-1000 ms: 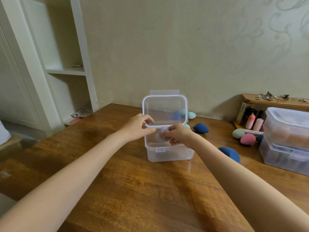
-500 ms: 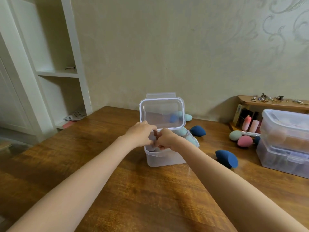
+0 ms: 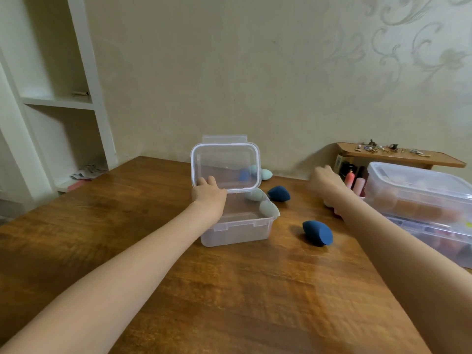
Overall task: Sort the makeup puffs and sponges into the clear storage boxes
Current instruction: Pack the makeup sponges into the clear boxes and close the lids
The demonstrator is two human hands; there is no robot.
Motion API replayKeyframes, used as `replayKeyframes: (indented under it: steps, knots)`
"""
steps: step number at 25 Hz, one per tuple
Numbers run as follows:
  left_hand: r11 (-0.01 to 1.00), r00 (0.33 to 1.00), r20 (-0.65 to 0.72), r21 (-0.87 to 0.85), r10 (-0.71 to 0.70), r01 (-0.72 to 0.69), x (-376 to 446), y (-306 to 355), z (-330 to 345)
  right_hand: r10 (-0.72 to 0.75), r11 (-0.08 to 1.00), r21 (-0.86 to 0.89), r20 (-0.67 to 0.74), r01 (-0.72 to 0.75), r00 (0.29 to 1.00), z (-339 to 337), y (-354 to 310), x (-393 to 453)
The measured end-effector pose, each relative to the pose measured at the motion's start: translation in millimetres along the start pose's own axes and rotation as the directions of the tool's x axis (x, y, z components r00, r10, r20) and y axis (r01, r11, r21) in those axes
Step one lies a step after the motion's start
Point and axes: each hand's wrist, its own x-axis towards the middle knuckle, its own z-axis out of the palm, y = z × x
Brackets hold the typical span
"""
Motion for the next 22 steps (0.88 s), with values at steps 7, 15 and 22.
replayKeyframes:
  steps: [7,15,22]
  knots:
    - [0.999,1.0,-0.002,0.049,-0.02,0.02,1.6,6.1,0.8,0.171,0.947,-0.302,0.186,-0.109,0.968,51.7,53.3,1.3]
    - [0.946,0.998,0.046,-0.324,0.045,-0.028,4.5,-23.2,-4.2,-0.159,0.818,0.53,-0.168,0.225,0.973,-2.6,-28.3,-6.7]
    - [0.899,0.995,-0.041,-0.426,0.092,-0.101,-0.1,-35.5,3.9,-0.44,0.879,0.307,0.231,0.364,0.868,42.8,-114.9,-43.1]
